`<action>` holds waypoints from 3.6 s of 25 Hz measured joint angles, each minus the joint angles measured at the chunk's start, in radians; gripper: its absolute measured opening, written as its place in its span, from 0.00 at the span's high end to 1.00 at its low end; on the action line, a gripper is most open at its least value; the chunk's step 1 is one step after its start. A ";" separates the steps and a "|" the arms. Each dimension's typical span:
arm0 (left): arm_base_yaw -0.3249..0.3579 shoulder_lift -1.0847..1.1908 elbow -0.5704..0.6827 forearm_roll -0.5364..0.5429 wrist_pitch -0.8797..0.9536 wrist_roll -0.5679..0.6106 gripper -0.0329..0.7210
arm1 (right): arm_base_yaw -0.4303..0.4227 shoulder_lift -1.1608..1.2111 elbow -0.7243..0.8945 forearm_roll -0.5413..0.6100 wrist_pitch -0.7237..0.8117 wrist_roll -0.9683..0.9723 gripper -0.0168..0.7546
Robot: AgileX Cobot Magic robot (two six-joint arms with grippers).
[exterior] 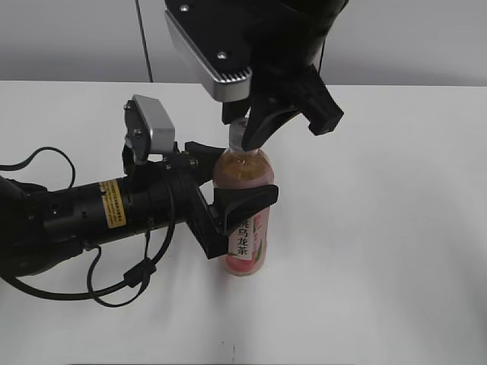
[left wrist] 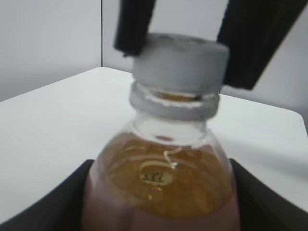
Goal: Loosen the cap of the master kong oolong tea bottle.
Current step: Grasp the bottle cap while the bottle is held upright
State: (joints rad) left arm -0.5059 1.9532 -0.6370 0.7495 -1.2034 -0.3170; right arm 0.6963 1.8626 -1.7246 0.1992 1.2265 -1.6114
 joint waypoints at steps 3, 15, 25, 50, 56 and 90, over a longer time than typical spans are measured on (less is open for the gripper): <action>0.000 0.000 0.000 0.004 0.000 0.000 0.34 | 0.000 0.000 0.000 0.003 0.001 -0.148 0.62; 0.000 0.000 0.000 0.005 0.001 0.000 0.34 | 0.000 0.000 0.000 0.004 0.002 -0.713 0.62; 0.000 0.000 0.000 0.004 0.001 0.000 0.34 | 0.000 0.000 0.000 0.010 0.002 -0.629 0.62; 0.000 0.000 0.000 0.004 0.000 0.000 0.34 | 0.000 0.001 -0.049 0.023 -0.009 0.498 0.22; 0.000 0.000 0.000 0.004 0.000 0.000 0.34 | 0.000 0.001 -0.129 0.035 -0.008 0.899 0.22; 0.000 0.000 0.000 0.005 -0.002 0.002 0.34 | 0.000 -0.043 0.026 -0.005 -0.004 1.678 0.23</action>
State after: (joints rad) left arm -0.5059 1.9532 -0.6370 0.7549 -1.2055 -0.3147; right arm 0.6963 1.8200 -1.6984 0.1945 1.2226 0.0664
